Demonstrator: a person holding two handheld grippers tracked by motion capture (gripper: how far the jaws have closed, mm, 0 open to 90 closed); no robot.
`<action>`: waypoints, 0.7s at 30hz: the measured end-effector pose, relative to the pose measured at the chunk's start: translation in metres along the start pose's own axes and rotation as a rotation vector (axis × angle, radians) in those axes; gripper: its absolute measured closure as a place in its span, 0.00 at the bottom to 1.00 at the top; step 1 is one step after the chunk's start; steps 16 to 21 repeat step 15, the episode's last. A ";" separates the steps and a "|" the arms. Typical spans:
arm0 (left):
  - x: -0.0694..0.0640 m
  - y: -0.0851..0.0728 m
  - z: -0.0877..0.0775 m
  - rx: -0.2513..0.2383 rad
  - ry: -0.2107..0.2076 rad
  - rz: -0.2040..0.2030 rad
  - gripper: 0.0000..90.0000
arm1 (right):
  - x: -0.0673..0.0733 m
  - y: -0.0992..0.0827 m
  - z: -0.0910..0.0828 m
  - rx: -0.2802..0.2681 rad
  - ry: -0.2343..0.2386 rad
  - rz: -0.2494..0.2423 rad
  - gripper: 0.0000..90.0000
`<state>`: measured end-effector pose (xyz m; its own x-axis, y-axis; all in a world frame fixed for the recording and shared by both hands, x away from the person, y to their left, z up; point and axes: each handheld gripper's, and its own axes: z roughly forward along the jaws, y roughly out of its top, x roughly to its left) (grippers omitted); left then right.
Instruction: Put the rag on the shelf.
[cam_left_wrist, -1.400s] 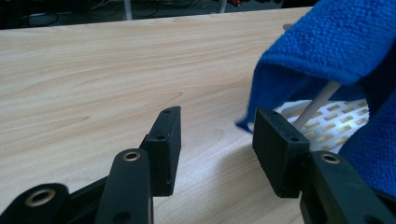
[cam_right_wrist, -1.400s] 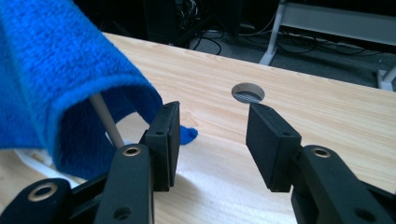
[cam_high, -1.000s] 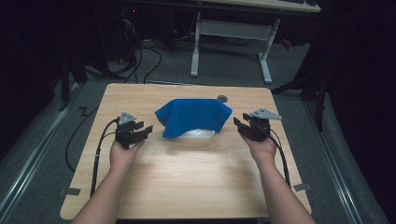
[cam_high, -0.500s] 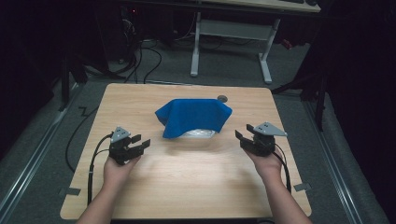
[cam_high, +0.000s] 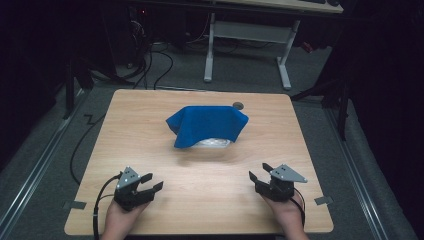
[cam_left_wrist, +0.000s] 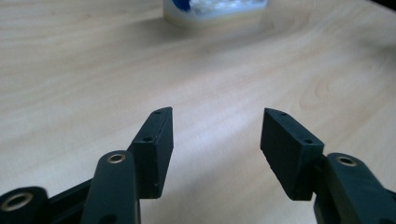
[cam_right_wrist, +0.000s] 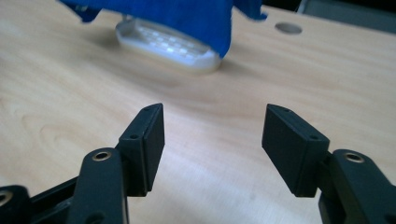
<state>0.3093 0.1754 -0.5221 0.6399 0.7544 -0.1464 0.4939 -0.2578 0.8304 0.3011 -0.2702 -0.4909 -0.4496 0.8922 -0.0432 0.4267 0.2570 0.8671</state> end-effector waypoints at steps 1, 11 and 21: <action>-0.004 -0.005 -0.001 0.023 -0.002 0.002 0.50 | 0.003 -0.004 -0.002 0.009 -0.001 0.007 0.42; -0.016 -0.008 0.000 0.076 -0.011 0.010 0.49 | 0.009 -0.035 0.000 0.107 0.013 0.005 0.43; -0.012 -0.010 0.000 0.077 0.003 -0.002 0.49 | 0.005 -0.036 0.000 0.092 0.009 0.015 0.43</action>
